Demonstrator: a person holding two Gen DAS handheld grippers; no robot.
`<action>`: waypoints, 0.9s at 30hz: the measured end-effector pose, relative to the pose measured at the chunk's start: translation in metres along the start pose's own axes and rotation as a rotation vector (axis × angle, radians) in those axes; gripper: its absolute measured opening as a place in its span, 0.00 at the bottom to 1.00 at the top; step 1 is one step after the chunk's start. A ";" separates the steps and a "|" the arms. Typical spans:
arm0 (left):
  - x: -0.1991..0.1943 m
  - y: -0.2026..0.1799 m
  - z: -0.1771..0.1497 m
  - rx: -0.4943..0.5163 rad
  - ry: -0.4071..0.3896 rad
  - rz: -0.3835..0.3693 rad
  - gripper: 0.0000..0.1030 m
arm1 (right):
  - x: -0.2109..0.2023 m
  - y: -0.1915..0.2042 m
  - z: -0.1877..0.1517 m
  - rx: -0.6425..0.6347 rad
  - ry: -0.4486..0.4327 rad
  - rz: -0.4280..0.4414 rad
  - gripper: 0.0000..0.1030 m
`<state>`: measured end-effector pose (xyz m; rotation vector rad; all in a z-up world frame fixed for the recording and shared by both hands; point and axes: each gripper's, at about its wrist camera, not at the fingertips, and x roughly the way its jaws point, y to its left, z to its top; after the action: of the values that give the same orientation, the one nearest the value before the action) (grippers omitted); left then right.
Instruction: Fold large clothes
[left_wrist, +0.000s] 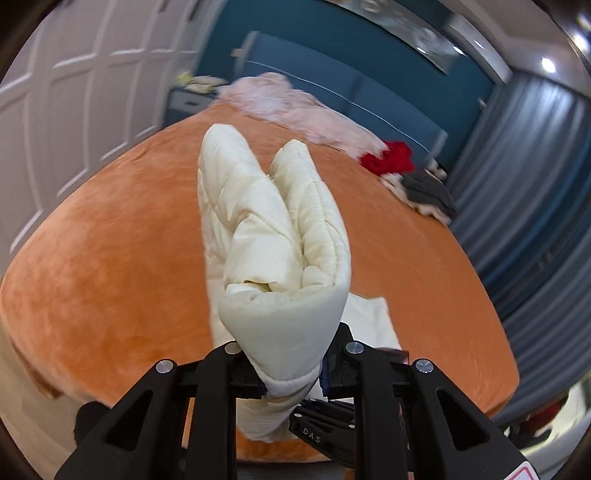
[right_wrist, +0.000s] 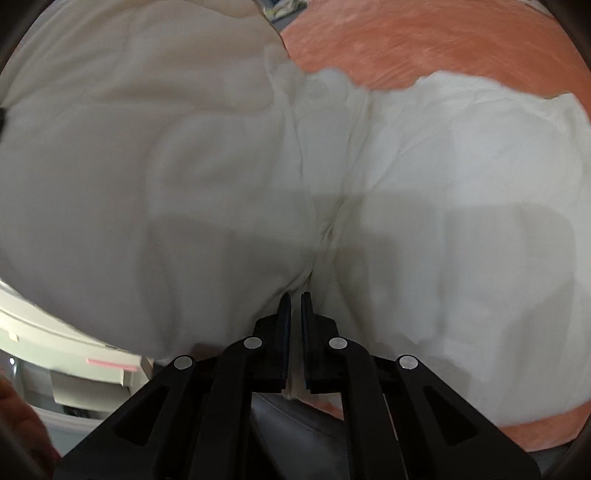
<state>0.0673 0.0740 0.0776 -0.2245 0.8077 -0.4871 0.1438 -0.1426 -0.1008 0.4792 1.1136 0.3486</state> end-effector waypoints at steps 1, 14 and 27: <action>0.005 -0.008 -0.003 0.017 0.010 -0.002 0.15 | -0.015 -0.006 -0.002 0.000 -0.028 -0.012 0.05; 0.126 -0.110 -0.073 0.207 0.252 0.009 0.18 | -0.149 -0.091 -0.040 0.097 -0.191 -0.320 0.06; 0.084 -0.103 -0.093 0.272 0.187 0.062 0.83 | -0.204 -0.083 -0.008 0.072 -0.305 -0.251 0.50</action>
<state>0.0143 -0.0582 -0.0006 0.0993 0.9177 -0.5595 0.0560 -0.3126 0.0087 0.4341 0.8781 0.0137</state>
